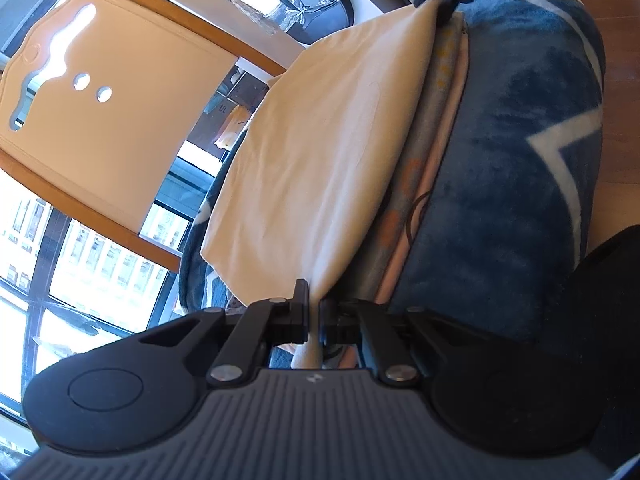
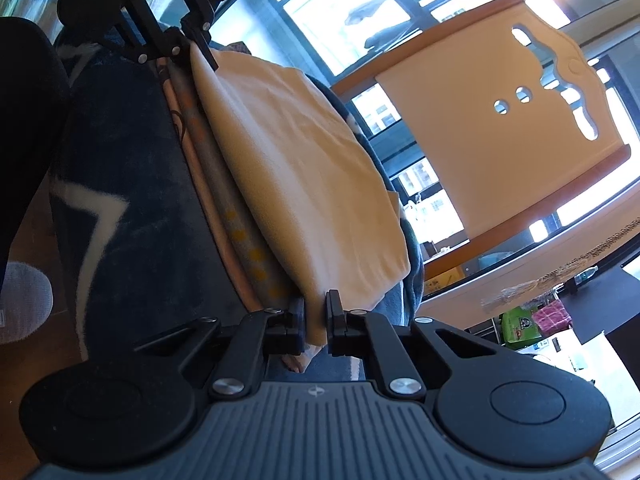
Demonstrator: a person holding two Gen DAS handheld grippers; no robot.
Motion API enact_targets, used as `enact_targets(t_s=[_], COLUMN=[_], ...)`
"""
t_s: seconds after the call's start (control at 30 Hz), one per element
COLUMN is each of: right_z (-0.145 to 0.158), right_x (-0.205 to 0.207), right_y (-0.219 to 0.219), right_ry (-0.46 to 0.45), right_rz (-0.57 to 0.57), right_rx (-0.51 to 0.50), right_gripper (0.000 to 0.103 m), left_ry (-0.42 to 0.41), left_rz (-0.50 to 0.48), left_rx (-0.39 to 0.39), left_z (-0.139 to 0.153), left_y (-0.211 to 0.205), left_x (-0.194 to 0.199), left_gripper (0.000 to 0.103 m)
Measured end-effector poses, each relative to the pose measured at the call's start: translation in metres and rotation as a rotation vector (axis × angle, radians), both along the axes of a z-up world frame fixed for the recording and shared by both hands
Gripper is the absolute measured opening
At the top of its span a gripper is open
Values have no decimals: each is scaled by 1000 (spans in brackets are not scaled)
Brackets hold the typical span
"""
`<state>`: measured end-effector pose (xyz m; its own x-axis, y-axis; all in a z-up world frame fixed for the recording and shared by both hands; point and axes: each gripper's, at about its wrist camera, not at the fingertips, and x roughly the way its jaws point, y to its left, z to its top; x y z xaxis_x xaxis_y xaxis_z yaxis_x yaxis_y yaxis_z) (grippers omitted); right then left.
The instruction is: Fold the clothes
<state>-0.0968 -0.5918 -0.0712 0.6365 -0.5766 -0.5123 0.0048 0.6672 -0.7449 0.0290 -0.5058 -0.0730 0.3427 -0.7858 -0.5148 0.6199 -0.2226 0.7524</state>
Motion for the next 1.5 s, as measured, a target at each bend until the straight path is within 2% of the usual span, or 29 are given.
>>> enact_targets(t_s=[0.13, 0.2, 0.3, 0.47, 0.57, 0.67, 0.73, 0.8, 0.83, 0.87, 1.0, 1.2, 1.3, 1.5], right_z=[-7, -4, 0, 10, 26, 46, 58, 67, 71, 73, 77, 70, 74, 85], right_x=[1, 1, -1, -14, -28, -44, -53, -59, -60, -62, -68, -71, -75, -84], right_y=[2, 2, 2, 4, 5, 2, 2, 7, 11, 16, 30, 33, 36, 44], right_ry=[32, 29, 31, -20, -131, -300, -415, -496, -519, -538, -572, -552, -552, -552], right_rz=[4, -10, -32, -119, -216, -335, -409, -458, -471, -480, -531, -613, -623, -669], right_rx=[-28, -26, -21, 80, 238, 440, 556, 643, 666, 682, 768, 875, 874, 869], right_gripper=[11, 12, 19, 28, 36, 48, 61, 86, 97, 100, 101, 103, 103, 103], left_ry=[-10, 18, 62, 157, 248, 371, 455, 520, 554, 588, 685, 776, 768, 800], left_rz=[-1, 17, 59, 148, 222, 303, 356, 397, 409, 421, 474, 547, 571, 591], left_rx=[9, 6, 0, -24, -59, -110, -150, -202, -218, -235, -261, -303, -307, -322], left_z=[-1, 3, 10, 24, 34, 46, 53, 59, 62, 65, 70, 77, 82, 96], left_y=[2, 5, 12, 31, 43, 52, 55, 59, 60, 61, 65, 81, 91, 108], left_x=[-2, 2, 9, 20, 28, 36, 38, 35, 35, 34, 25, 12, 0, -12], left_gripper=[4, 5, 7, 20, 32, 47, 77, 92, 95, 100, 102, 102, 102, 102])
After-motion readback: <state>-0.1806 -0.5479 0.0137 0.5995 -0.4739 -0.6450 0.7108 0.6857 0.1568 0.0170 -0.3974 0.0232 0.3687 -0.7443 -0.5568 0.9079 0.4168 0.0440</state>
